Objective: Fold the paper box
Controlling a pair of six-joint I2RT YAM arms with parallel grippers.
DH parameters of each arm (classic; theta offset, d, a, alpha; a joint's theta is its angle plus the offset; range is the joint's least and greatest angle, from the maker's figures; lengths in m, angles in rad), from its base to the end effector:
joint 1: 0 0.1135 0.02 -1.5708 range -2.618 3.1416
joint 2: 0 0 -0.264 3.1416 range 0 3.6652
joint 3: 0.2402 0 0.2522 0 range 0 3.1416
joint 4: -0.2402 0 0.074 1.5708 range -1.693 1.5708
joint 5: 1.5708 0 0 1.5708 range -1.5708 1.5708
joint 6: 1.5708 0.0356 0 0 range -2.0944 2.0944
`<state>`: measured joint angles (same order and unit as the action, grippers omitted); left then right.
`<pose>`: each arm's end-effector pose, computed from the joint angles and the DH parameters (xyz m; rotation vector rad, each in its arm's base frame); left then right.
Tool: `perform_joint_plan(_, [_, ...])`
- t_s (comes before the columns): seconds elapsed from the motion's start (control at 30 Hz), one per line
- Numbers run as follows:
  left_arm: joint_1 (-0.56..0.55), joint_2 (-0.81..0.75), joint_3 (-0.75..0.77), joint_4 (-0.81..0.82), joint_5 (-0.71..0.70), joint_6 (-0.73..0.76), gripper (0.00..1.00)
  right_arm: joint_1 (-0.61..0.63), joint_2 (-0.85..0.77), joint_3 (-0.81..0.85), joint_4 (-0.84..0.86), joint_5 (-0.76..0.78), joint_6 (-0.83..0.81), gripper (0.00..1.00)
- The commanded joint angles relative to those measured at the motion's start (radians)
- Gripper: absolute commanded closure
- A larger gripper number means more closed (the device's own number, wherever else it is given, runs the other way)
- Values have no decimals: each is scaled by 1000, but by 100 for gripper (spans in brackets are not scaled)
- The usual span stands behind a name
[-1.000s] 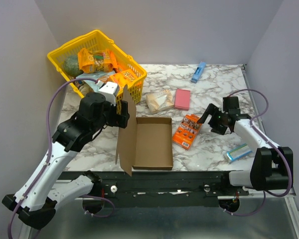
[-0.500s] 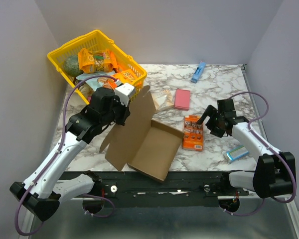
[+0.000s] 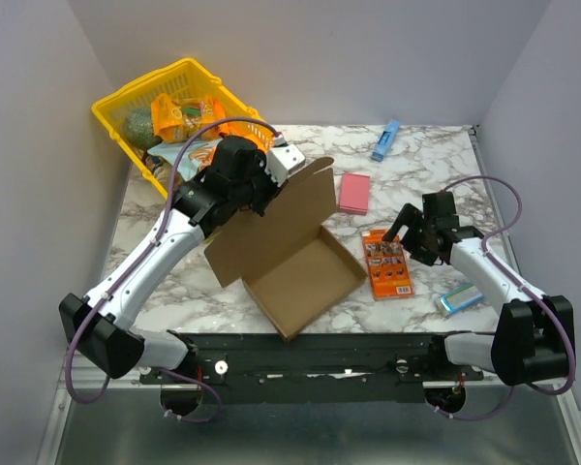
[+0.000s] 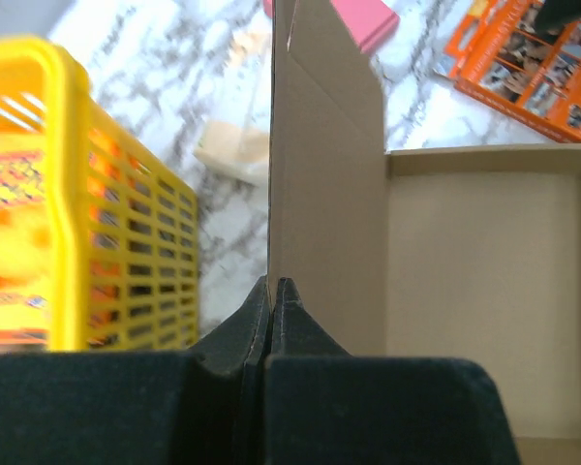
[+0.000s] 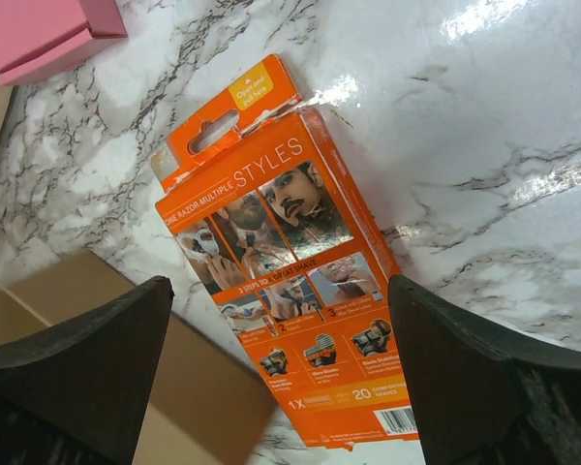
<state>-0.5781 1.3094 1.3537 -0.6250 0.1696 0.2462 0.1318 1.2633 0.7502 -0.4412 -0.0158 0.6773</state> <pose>0.2354 -0.1608 0.3795 0.9576 1.9425 -0.3743 0.2441 0.0329 0.2077 0.6834 2.4672 0.3394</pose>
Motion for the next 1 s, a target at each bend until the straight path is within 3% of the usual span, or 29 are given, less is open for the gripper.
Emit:
perform_joint_plan(0.0, [-9, 70, 140, 11, -68, 198, 99, 5, -4, 11, 15, 22, -91, 0])
perform_joint_plan(0.17, [-11, 82, 147, 119, -113, 317, 97, 5, -10, -2, 4, 24, -105, 0])
perform_joint_plan(0.3, [-11, 120, 174, 133, -143, 328, 66, 3, -5, -14, 4, -24, -107, 0])
perform_joint_plan(0.33, [-11, 129, 186, 128, -151, 320, 52, 5, -4, -12, 4, -29, -111, 0])
perform_joint_plan(0.37, [-11, 129, 191, 131, -156, 299, 29, 5, 7, -9, 1, -30, -120, 0])
perform_joint_plan(0.47, [-11, 110, 200, 153, -150, 259, 10, 3, 37, 34, -30, -16, -174, 0])
perform_joint_plan(0.6, [-11, 73, 240, 186, -122, 187, 1, -4, 102, 98, -65, -21, -231, 0])
perform_joint_plan(0.8, [-20, 80, 429, 134, -96, -19, 1, -105, 143, 112, -74, -142, -249, 0])
perform_joint_plan(0.97, [-191, 57, 412, 114, -278, -233, 1, -107, 117, 60, -85, -191, -262, 0])
